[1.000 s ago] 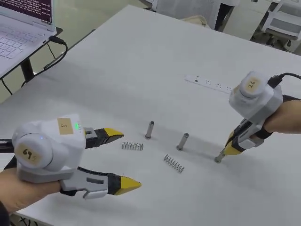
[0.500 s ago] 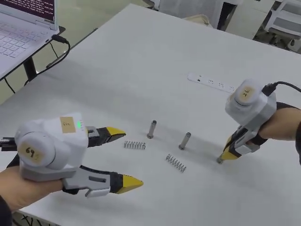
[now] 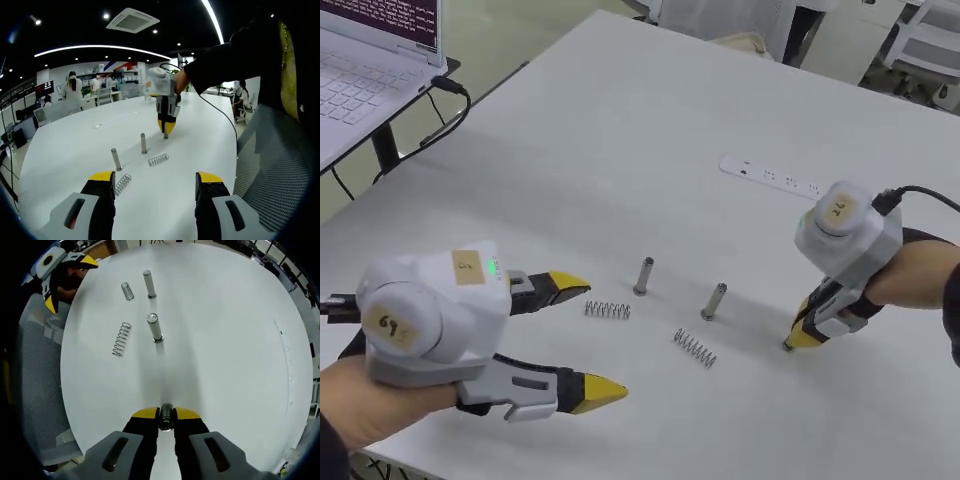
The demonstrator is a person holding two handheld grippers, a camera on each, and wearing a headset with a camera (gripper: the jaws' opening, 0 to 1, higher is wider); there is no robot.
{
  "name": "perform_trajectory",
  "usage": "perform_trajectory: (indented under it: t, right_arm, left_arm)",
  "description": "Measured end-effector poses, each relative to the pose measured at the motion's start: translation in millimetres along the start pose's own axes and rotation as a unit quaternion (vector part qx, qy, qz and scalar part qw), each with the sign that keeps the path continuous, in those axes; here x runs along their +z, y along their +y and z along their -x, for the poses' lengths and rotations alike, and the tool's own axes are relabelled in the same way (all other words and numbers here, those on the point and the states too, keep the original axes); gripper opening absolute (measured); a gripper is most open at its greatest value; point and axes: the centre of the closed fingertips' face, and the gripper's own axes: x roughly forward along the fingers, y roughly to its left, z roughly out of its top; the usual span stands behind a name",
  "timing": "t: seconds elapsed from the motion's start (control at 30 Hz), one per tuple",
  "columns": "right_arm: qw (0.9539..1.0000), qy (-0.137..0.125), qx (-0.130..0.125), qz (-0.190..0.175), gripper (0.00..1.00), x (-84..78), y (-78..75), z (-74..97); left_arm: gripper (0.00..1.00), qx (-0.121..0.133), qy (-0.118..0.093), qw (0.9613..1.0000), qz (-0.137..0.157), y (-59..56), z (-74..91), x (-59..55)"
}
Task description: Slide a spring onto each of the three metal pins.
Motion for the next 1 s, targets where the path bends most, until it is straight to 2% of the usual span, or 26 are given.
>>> perform_trajectory:
  t: [0.17,0.4,0.67,1.0]
  right_arm:
    - [1.0,-0.002,-0.001,0.001,0.1,-0.4,0.8,-1.1]
    - [0.9999,-0.017,-0.003,0.0,0.19,3.0,1.3,1.9]
    - [0.9992,-0.037,-0.011,0.005,0.27,9.4,0.4,10.9]
    - [0.9977,-0.059,-0.028,0.016,0.31,18.3,3.1,26.6]
  left_arm:
    - [0.61,0.001,-0.001,1.0,0.001,0.1,0.9,0.4]
    - [0.61,0.0,0.0,1.0,0.0,-1.8,0.6,0.7]
    - [0.6,-0.001,0.0,1.0,-0.002,-1.9,-0.2,3.4]
    - [0.6,-0.008,0.003,1.0,-0.005,-2.4,-3.6,3.5]
